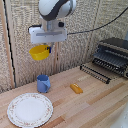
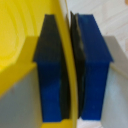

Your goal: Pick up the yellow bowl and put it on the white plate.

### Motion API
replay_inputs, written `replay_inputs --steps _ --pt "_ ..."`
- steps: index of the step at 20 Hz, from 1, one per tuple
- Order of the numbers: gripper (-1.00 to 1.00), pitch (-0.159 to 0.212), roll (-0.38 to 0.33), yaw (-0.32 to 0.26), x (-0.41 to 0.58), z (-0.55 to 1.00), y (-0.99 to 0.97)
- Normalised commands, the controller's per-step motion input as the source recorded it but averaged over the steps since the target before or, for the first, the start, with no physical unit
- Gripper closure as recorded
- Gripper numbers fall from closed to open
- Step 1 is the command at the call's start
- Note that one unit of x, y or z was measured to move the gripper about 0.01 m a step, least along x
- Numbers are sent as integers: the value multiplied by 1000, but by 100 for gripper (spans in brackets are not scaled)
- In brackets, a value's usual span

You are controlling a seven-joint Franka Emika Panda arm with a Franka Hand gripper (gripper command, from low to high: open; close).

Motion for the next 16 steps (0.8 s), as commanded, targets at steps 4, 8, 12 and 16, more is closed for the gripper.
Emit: replay_inputs --steps 4,8,12,16 --pt "100 12 0 100 -496 -650 556" --pt "100 35 0 119 -506 -748 496" --pt "100 44 0 117 -446 -739 503" --pt "100 2 0 124 -163 -585 428"
